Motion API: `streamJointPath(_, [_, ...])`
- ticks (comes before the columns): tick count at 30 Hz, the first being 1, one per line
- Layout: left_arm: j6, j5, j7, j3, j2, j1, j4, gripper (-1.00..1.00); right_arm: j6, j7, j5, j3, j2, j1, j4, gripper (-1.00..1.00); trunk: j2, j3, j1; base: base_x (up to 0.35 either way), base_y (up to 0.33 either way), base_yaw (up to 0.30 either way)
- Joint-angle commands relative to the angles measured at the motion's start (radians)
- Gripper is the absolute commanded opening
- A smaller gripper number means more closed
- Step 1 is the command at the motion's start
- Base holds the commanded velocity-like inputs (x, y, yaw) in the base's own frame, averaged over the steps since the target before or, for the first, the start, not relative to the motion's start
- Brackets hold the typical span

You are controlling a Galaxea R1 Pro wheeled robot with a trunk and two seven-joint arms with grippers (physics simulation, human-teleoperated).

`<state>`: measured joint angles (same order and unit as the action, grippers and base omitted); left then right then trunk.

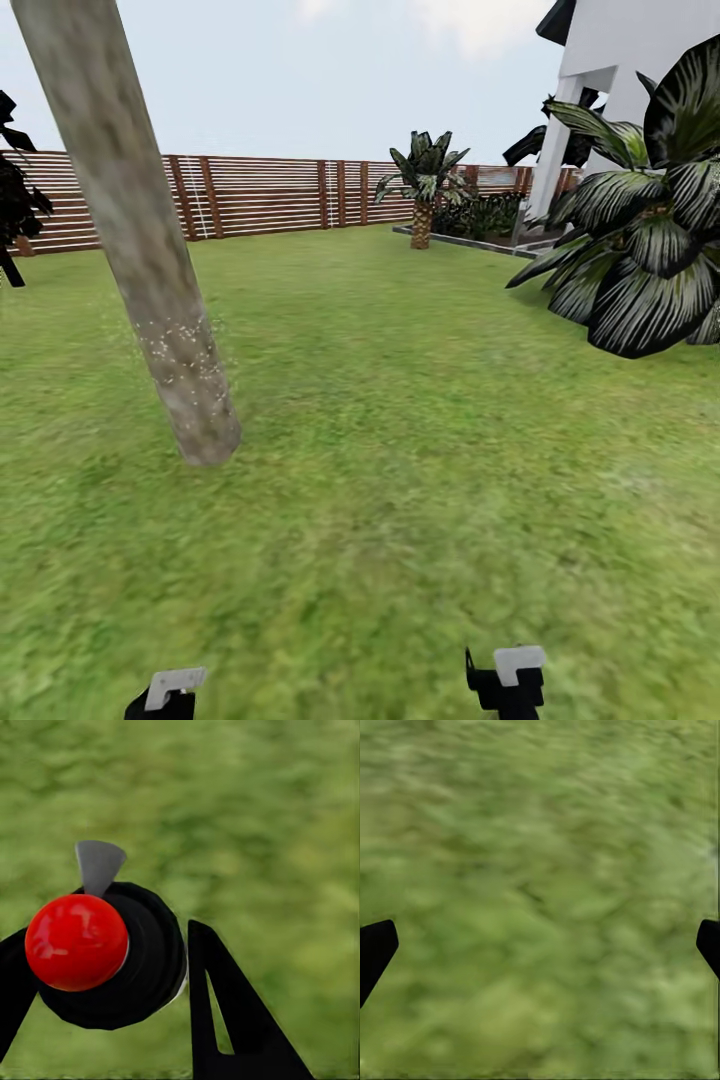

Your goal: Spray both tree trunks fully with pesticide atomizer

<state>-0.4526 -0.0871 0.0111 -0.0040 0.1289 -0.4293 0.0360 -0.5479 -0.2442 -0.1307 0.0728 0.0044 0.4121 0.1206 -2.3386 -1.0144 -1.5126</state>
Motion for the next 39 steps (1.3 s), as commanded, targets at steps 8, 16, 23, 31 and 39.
streamJointPath(8, [-0.003, -0.037, -0.002, -0.003, 0.001, 0.000, 0.000, -1.00, 0.000, -0.009, -0.011, 0.008, -0.009, -0.001, -0.004, 1.00, 0.000, -0.001, 0.001, -0.328, -0.010, 0.000])
streamJointPath(16, [-0.002, -0.037, -0.002, -0.003, 0.003, 0.000, -0.001, -1.00, -0.001, -0.010, -0.006, 0.007, 0.004, -0.004, -0.001, 1.00, 0.000, -0.001, 0.001, -0.039, -0.008, 0.091])
streamJointPath(23, [-0.002, -0.036, -0.002, -0.004, 0.003, 0.000, -0.001, -1.00, -0.001, -0.010, -0.006, 0.007, 0.009, -0.004, -0.002, 1.00, 0.000, -0.001, 0.001, -0.001, 0.000, 0.266])
streamJointPath(31, [-0.002, -0.036, -0.002, -0.004, 0.003, 0.000, -0.001, -1.00, -0.001, -0.011, -0.006, 0.007, 0.009, -0.004, -0.001, 1.00, 0.000, -0.001, 0.001, 0.000, 0.000, 0.273])
streamJointPath(39, [-0.002, -0.036, -0.002, -0.004, 0.003, 0.000, -0.002, -1.00, -0.001, -0.011, -0.006, 0.007, 0.009, -0.004, -0.002, 1.00, 0.000, -0.003, 0.001, 0.000, 0.000, 0.277])
